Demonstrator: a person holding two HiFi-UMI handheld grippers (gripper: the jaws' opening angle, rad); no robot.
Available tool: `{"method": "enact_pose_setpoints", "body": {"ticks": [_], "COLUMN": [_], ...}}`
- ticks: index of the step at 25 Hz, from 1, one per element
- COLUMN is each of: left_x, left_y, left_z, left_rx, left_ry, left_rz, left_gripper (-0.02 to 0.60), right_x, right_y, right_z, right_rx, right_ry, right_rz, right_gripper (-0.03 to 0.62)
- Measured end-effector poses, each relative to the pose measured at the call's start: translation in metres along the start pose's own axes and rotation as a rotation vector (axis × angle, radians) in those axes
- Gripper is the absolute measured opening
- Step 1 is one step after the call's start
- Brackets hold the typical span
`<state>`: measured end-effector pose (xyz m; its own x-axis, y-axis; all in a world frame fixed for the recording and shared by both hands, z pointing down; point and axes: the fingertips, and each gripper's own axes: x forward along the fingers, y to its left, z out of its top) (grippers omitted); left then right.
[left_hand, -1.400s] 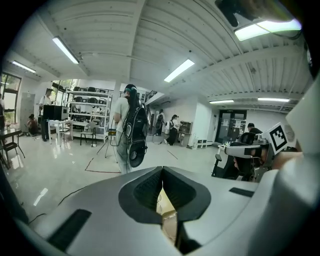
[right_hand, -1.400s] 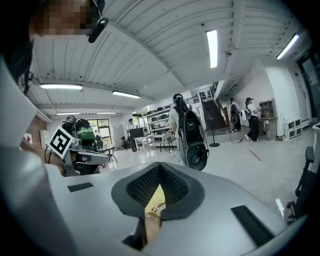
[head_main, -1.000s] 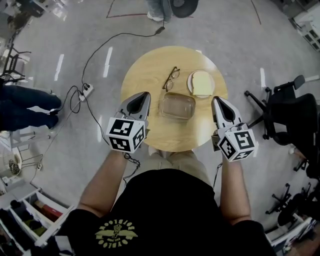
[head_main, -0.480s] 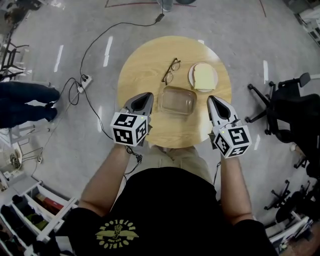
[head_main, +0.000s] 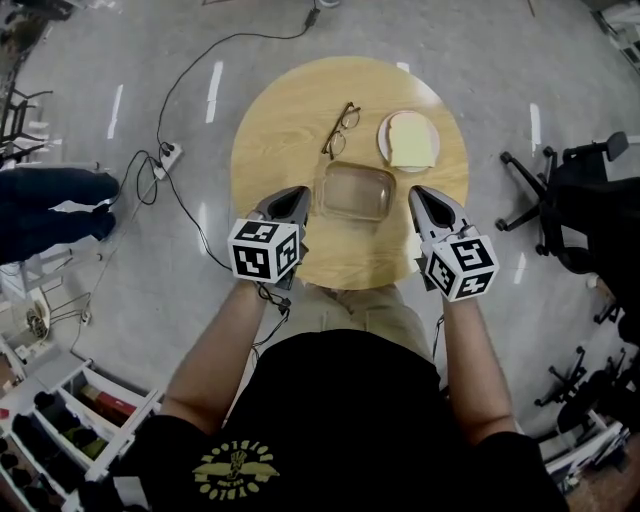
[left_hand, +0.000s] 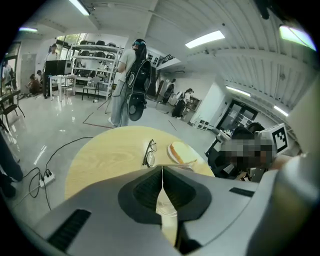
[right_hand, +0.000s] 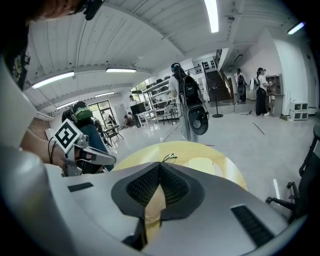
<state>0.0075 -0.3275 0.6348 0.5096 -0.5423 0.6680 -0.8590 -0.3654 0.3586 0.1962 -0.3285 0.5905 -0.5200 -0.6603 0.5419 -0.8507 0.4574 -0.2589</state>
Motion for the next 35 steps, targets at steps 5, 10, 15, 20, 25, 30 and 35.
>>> {"method": "enact_pose_setpoints", "body": {"ticks": [5, 10, 15, 20, 25, 30, 35], "left_x": [0.009, 0.016, 0.023, 0.029, 0.038, 0.045, 0.05], "left_y": [0.003, 0.006, 0.01, 0.014, 0.015, 0.013, 0.012], "left_z": [-0.013, -0.026, -0.041, -0.057, -0.068, -0.077, -0.084], "left_rx": [-0.021, -0.055, -0.084, -0.114, -0.122, -0.119, -0.131], "left_ry": [0.031, 0.061, 0.105, 0.142, 0.171, 0.193, 0.207], "left_rz": [-0.002, -0.015, -0.03, -0.039, -0.044, -0.043, -0.057], "left_gripper": [0.02, 0.039, 0.084, 0.109, 0.109, 0.109, 0.109], "right_x": [0.013, 0.024, 0.031, 0.041, 0.047, 0.051, 0.054], "right_y": [-0.002, -0.001, -0.001, -0.002, -0.007, -0.008, -0.006], "right_z": [-0.019, -0.043, -0.062, -0.087, -0.108, -0.121, -0.127], "right_rx": [0.026, 0.064, 0.093, 0.135, 0.202, 0.245, 0.257], "right_ry": [0.054, 0.117, 0.166, 0.234, 0.273, 0.302, 0.313], "right_rz": [0.015, 0.039, 0.05, 0.061, 0.064, 0.077, 0.089], "right_gripper": [0.015, 0.017, 0.056, 0.111, 0.138, 0.144, 0.146]}}
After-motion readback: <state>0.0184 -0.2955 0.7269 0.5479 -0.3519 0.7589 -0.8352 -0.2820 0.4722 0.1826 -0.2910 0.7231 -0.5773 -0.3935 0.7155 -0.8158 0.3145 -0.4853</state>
